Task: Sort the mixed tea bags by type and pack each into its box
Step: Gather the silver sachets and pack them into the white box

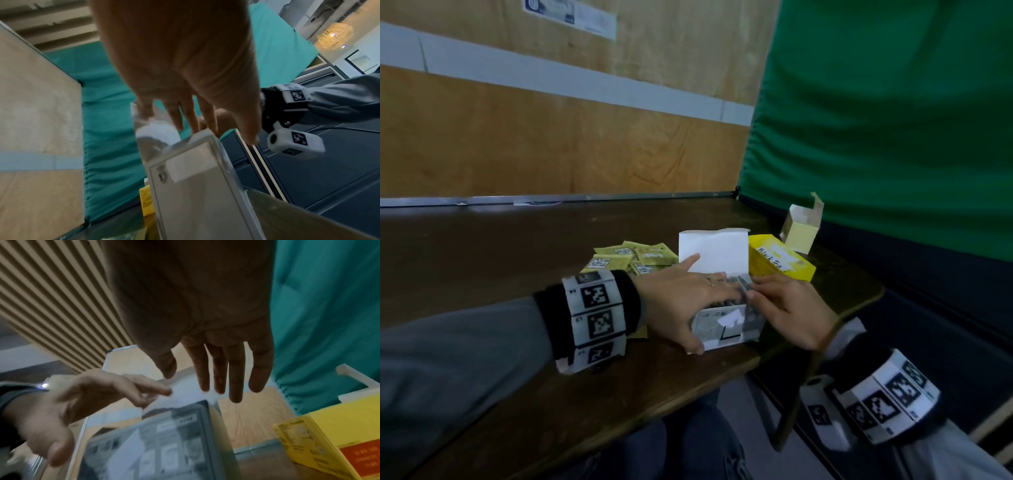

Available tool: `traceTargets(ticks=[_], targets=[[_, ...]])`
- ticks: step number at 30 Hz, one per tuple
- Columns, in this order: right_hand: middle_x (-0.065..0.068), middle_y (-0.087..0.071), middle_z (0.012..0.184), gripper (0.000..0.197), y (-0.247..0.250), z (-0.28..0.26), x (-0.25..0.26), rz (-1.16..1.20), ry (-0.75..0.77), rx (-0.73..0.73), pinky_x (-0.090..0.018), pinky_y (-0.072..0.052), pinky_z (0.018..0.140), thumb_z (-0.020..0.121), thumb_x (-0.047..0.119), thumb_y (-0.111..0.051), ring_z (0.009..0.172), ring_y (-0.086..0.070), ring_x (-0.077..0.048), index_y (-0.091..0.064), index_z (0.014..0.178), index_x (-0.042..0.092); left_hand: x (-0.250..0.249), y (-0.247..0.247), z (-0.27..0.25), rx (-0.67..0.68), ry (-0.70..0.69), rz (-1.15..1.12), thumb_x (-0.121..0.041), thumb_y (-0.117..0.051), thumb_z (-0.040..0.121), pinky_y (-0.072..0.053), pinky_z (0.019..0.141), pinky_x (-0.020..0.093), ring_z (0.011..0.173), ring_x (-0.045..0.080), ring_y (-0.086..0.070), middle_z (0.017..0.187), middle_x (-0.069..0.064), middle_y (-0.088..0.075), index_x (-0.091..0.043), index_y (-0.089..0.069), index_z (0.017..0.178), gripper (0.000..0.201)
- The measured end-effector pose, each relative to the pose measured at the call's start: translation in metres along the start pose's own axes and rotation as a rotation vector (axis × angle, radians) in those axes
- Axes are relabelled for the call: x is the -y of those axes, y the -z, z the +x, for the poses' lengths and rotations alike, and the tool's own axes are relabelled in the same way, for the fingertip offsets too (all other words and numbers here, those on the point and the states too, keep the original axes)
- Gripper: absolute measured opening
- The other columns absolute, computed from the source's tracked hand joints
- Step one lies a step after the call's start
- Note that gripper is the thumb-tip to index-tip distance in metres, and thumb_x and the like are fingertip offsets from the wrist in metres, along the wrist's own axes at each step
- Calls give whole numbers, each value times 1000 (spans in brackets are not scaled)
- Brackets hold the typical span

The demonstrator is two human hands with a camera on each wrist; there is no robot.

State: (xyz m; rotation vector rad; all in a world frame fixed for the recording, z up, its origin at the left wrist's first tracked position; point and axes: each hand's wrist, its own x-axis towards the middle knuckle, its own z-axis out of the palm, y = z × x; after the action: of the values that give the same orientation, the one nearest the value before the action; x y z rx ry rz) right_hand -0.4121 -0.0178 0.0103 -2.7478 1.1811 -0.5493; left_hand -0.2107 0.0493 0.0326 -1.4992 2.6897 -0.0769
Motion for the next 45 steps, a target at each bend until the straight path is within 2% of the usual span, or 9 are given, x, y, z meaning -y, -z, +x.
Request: traceTargets(ticks=[2, 4, 7, 10, 12, 17, 27, 32, 45], targets=[[-3, -63, 110, 30, 11, 4, 0, 70, -38, -81, -28, -44, 87, 94, 34, -50, 99, -59, -18, -68, 108, 14, 0, 10, -5, -139, -56, 17, -59, -61, 81, 1, 117, 44, 144, 10, -19, 154, -10, -29, -35, -38, 142, 69], [-4, -55, 118, 33, 20, 11, -3, 245, -142, -171, -30, -46, 85, 94, 32, -51, 96, -57, -16, -57, 120, 13, 1, 15, -10, -380, -87, 65, -63, -59, 79, -15, 114, 40, 139, 10, -29, 149, -11, -37, -35, -52, 131, 59], [-1, -43, 139, 46, 29, 23, -5, 610, -244, -163, -44, -48, 93, 96, 38, -44, 114, -52, -19, -36, 139, 25, 3, 17, -15, -579, 19, 83, -72, -62, 69, -21, 112, 39, 141, 15, -22, 155, -3, -21, -31, -36, 142, 88], [3, -36, 146, 46, 27, 30, -4, 771, -234, -25, -46, -43, 99, 96, 42, -37, 129, -42, -20, -31, 142, 36, 7, 11, -20, -363, 228, -110, -75, -70, 58, -18, 115, 33, 144, 16, -15, 158, -5, 2, -26, 6, 151, 129], [6, -41, 141, 43, 20, 29, -3, 741, -171, 11, -45, -38, 106, 96, 42, -36, 131, -40, -18, -36, 139, 38, 9, 5, -23, -250, 291, -276, -63, -76, 62, -23, 116, 33, 142, 16, -22, 159, -3, -7, -32, 14, 148, 129], [2, -61, 124, 30, -1, 17, -14, 690, 26, 9, -22, -48, 94, 93, 27, -52, 110, -56, 0, -54, 123, 31, 9, -4, -26, -194, 192, -286, -46, -68, 81, -34, 108, 30, 127, 6, -36, 143, -12, -31, -31, -19, 146, 83], [9, -59, 122, 29, -14, 9, -29, 496, 144, -26, -22, -44, 99, 79, 38, -61, 118, -50, -1, -65, 106, 32, 15, -7, -19, -160, 143, -302, -46, -57, 90, -29, 109, 24, 129, 9, -36, 144, -5, -37, -22, -35, 144, 63], [5, -60, 118, 32, -12, 14, -29, 457, 167, -39, -12, -42, 95, 81, 39, -57, 114, -53, -2, -67, 109, 26, 17, -1, -16, -180, 128, -289, -41, -50, 95, -28, 106, 22, 127, 9, -39, 141, -2, -44, -22, -44, 139, 49], [12, -53, 127, 34, -21, 7, -38, 402, 240, -30, -15, -41, 100, 85, 36, -58, 121, -46, 4, -60, 119, 33, 17, -4, -16, -21, 117, -275, -36, -39, 100, -21, 113, 25, 139, 11, -24, 154, -5, -23, -36, -23, 149, 51]])
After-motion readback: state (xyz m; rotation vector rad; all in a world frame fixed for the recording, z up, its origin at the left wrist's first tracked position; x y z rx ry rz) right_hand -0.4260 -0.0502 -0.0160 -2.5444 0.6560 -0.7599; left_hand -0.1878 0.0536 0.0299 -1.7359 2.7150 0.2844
